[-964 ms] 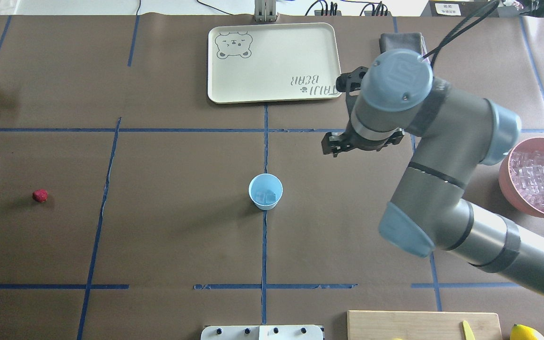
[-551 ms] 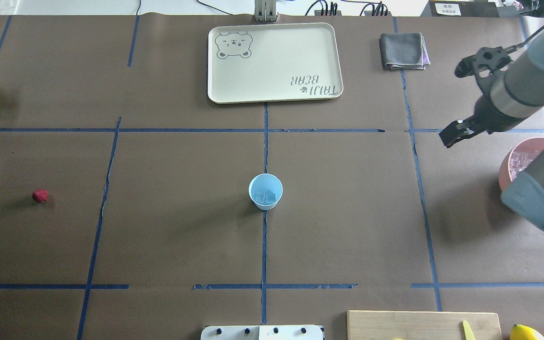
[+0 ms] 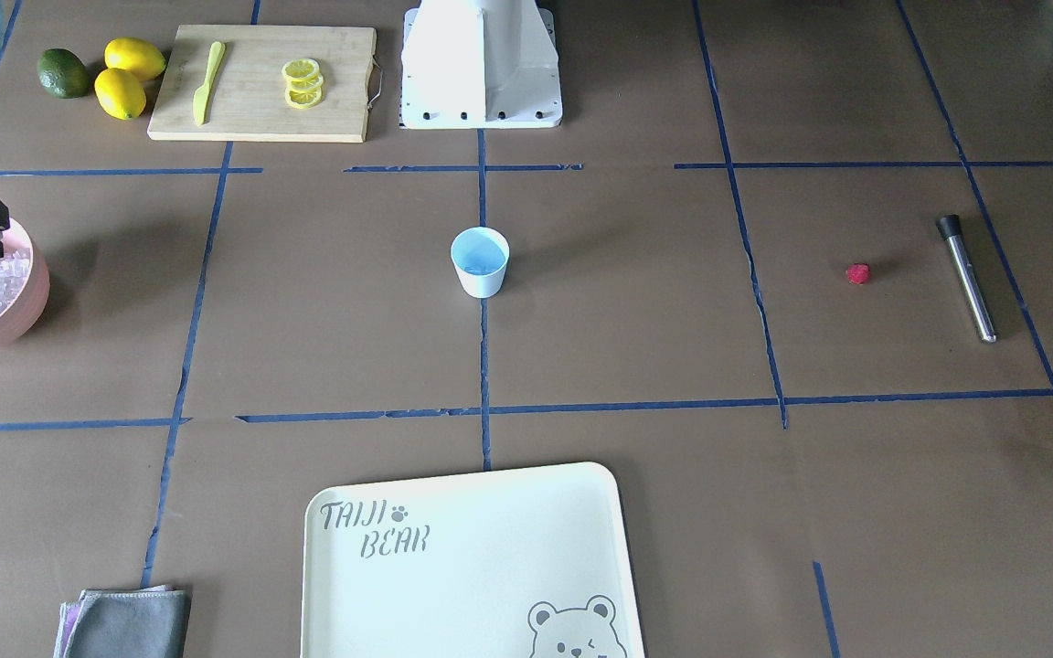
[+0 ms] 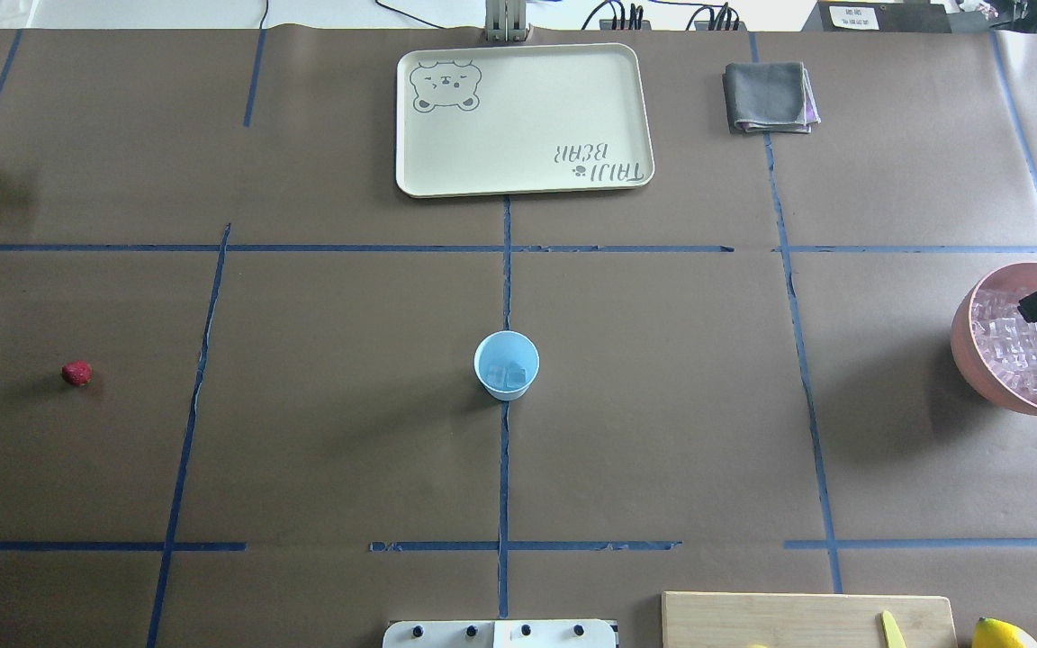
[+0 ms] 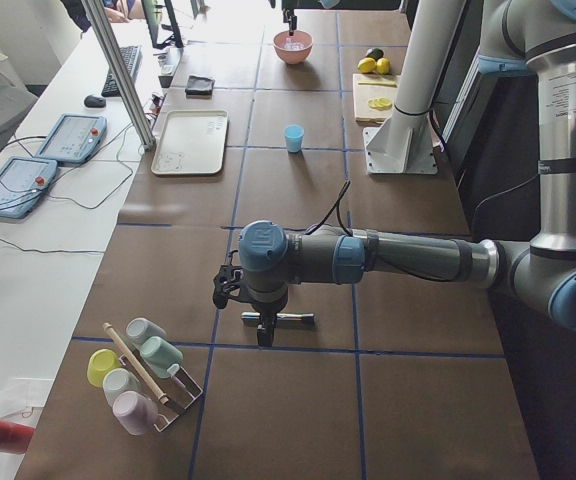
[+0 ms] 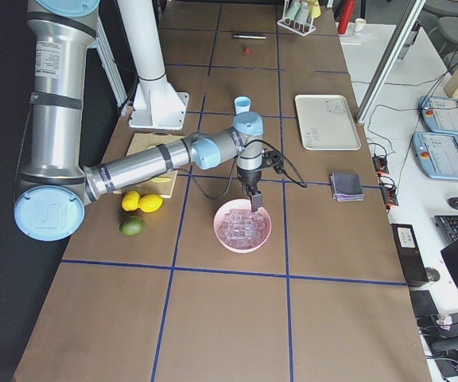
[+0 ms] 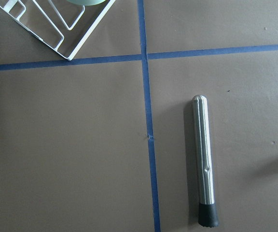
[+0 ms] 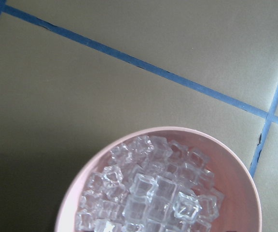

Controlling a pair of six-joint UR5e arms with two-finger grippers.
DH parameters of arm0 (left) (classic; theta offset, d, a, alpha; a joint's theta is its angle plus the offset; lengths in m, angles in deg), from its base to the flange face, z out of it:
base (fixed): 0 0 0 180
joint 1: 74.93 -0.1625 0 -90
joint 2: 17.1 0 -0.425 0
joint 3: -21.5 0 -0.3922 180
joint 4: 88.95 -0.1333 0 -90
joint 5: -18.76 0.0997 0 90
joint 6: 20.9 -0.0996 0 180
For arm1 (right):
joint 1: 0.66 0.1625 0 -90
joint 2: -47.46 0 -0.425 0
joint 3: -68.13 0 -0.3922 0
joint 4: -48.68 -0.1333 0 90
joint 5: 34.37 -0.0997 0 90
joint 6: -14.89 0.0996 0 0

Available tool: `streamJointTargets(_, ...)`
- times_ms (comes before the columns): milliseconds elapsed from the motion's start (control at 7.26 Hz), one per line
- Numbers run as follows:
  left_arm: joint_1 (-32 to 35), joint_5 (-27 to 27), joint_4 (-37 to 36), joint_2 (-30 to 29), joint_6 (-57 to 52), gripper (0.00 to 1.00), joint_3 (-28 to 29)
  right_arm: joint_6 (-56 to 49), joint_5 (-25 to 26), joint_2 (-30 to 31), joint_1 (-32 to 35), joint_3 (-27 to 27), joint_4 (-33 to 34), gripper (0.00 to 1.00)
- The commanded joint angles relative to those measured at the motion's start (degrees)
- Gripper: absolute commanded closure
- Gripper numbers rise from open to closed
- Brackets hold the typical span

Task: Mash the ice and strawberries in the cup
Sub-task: 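Grasp a third ice cube from the pink bowl with the right gripper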

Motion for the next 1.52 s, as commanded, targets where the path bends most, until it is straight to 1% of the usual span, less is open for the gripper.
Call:
streamJointTargets(0,0.0,0.0,-0.04,0.0,0.0,0.0,-0.2,1.75,1.32,1.12,0.18,7.29,-7.7,0.13)
streamJointTargets(138,0.0,0.0,0.05,0.0,0.0,0.0,-0.2,3.77,1.5,0.94,0.09,7.41,-7.99,0.15)
streamJointTargets(275,0.0,0.0,0.05,0.0,0.0,0.0,-0.28,3.88,1.67,1.03,-0.26,8.19,-7.99,0.21)
streamJointTargets(413,-0.08,0.0,0.05,0.0,0.0,0.0,-0.28,3.88,2.2,0.85,-0.78,9.15,-7.99,0.24)
streamJointTargets(826,0.0,0.0,0.05,0.0,0.0,0.0,-0.28,4.15,1.94,0.33,-1.32,9.34,-7.9,0.29)
streamJointTargets(1377,0.0,0.0,0.05,0.0,0.0,0.0,-0.28,3.97,2.03,-0.55,-2.28,10.39,-7.9,0.39)
